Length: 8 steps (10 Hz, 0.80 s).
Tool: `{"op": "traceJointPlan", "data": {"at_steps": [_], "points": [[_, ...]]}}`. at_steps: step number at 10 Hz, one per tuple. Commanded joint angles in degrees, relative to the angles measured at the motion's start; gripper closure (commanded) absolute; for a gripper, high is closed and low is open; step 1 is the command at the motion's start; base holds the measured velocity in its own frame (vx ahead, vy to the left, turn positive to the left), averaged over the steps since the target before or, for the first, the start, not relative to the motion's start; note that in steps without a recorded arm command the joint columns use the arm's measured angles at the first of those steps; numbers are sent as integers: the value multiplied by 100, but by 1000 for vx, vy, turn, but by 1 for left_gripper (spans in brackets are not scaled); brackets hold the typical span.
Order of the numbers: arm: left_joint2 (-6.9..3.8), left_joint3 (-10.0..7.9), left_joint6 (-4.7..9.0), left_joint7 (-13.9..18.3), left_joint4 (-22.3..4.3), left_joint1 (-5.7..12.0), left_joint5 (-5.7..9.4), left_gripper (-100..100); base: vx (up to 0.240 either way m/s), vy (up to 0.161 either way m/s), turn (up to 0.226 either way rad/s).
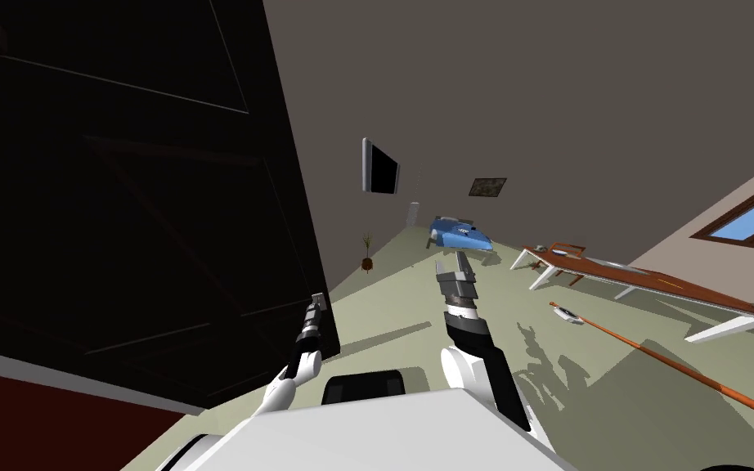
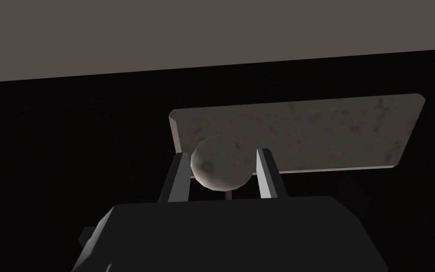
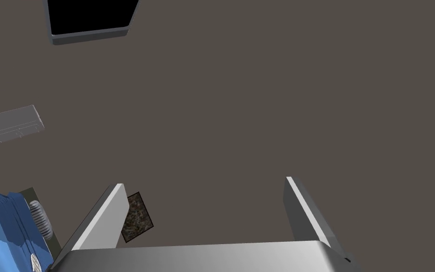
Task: Push the door open
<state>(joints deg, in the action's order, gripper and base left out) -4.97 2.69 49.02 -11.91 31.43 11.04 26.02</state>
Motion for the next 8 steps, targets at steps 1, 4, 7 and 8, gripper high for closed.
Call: {"op": "traceJointPlan", "data": {"at_steps": [1,4,7,8], "points": [[-76,-97,23,-12,-26,50,73,100,210,-27,34],[-91,-153,22,-34,-33,56,118,100,141,-25,27],[-141,-368,17,-121,-59,80,291,100,207,-58,62],[-153,-427,15,-144,-66,86,338,100,227,-52,61]]}}
